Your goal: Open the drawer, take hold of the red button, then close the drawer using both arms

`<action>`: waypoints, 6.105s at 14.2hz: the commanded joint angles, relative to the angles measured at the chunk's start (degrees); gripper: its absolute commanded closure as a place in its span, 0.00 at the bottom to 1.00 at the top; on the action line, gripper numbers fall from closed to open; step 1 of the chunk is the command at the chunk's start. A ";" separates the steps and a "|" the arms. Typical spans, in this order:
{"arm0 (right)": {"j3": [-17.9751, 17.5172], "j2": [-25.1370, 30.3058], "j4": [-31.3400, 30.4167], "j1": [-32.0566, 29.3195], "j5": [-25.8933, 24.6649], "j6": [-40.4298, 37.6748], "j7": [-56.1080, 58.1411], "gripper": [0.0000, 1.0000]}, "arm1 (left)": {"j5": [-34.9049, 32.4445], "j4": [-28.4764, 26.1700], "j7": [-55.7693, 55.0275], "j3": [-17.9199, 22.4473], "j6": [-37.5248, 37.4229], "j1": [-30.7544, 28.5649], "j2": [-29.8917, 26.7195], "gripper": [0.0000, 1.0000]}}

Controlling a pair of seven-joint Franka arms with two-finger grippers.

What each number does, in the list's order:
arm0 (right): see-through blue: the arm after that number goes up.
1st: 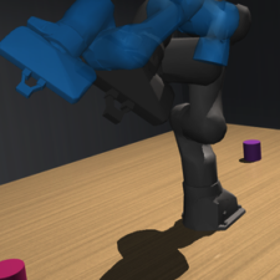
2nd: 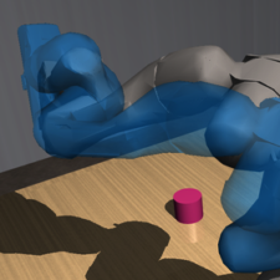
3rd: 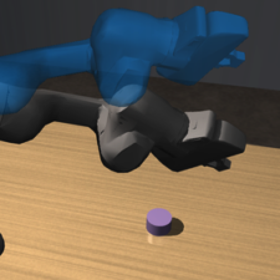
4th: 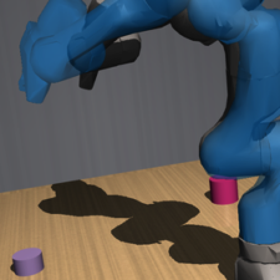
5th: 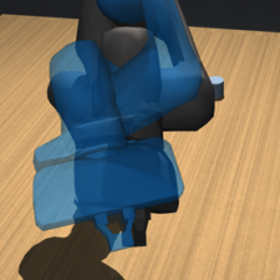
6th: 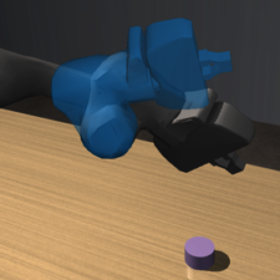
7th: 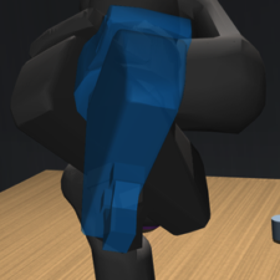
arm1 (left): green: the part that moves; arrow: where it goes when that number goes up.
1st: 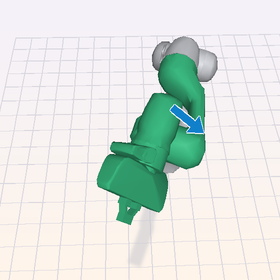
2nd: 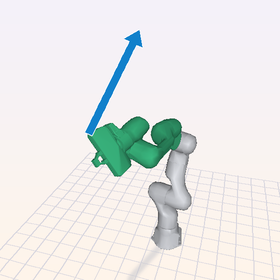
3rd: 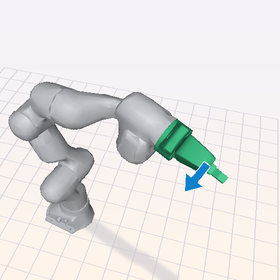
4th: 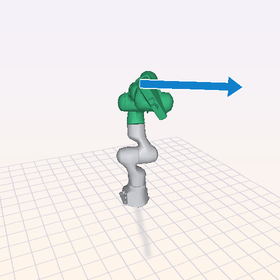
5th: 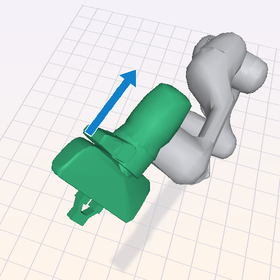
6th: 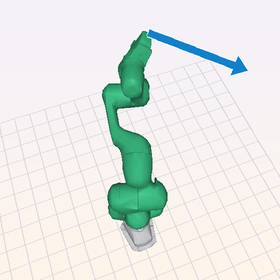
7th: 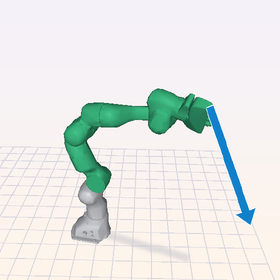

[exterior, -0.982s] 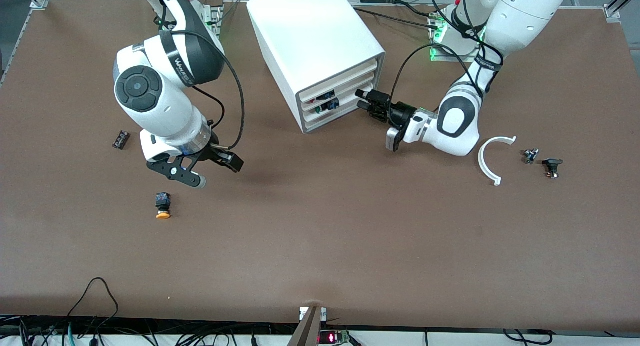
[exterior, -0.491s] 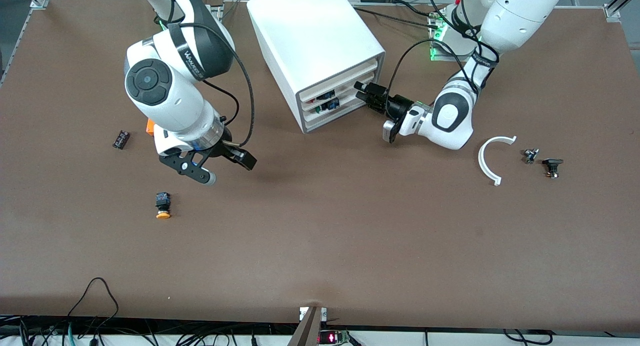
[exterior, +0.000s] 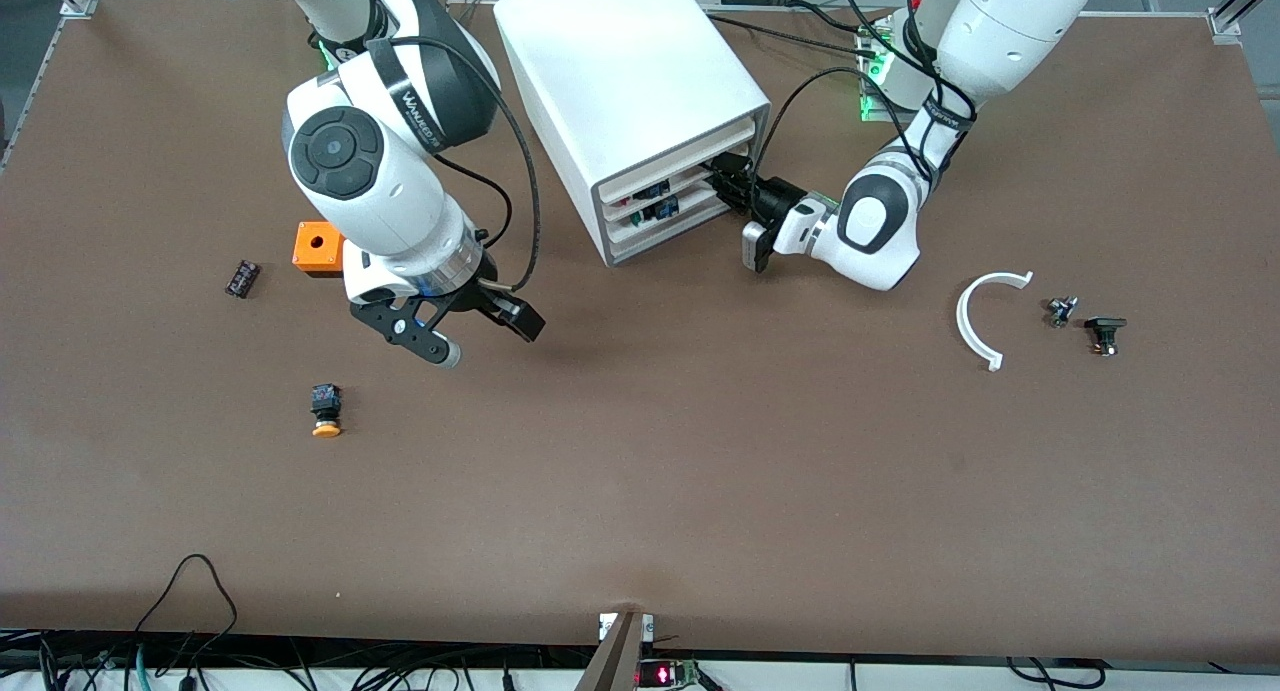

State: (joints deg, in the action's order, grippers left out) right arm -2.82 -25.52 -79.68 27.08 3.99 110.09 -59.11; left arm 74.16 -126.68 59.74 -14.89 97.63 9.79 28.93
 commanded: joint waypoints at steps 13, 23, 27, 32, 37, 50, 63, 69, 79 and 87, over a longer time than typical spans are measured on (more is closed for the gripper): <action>0.27 -3.83 9.44 5.79 0.49 -0.84 -13.20 0.00 | -8.14 10.99 -6.73 1.09 0.10 -9.77 3.22 1.00; 0.36 -13.23 19.64 14.40 0.23 -0.49 -40.28 0.00 | -10.44 16.99 -10.95 1.09 -1.38 -12.86 6.93 0.00; 0.36 -17.62 21.05 16.95 0.23 1.88 -44.59 0.00 | -10.44 19.18 -19.46 1.09 -6.12 -14.18 3.77 0.00; 0.27 -21.41 21.14 19.59 0.31 5.66 -49.34 0.00 | -10.44 19.63 -29.91 0.65 -6.31 -15.06 -2.46 0.00; 0.27 -23.43 20.61 21.34 0.58 5.58 -51.18 0.00 | -24.01 26.64 -49.75 0.21 -7.01 -14.88 -6.78 0.00; 0.36 -22.82 20.70 22.93 -0.04 3.39 -50.75 1.00 | -67.33 40.10 -80.55 -0.14 -8.16 -9.01 -8.28 0.00; 0.98 -13.50 21.05 13.90 0.84 -2.51 -28.73 1.00 | -75.91 41.01 -93.79 0.21 -0.81 -4.79 -4.50 0.00; 0.88 -11.22 20.79 -0.52 11.65 -7.16 -3.25 1.00 | -75.91 27.03 -105.60 0.21 18.28 0.23 -5.03 0.00; 1.33 -12.36 9.63 -12.93 7.37 -6.73 34.21 1.00 | -75.91 19.46 -123.70 0.04 25.86 13.05 -5.64 0.01; 1.41 -13.76 -3.63 -16.09 -0.12 6.61 52.60 1.00 | -74.86 16.82 -124.77 -6.90 25.42 14.12 -7.05 0.01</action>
State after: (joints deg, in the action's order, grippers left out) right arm -0.69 -39.98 -79.31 12.58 5.18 113.08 -10.75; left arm -0.33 -107.54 -63.80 -19.87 122.73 24.14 24.15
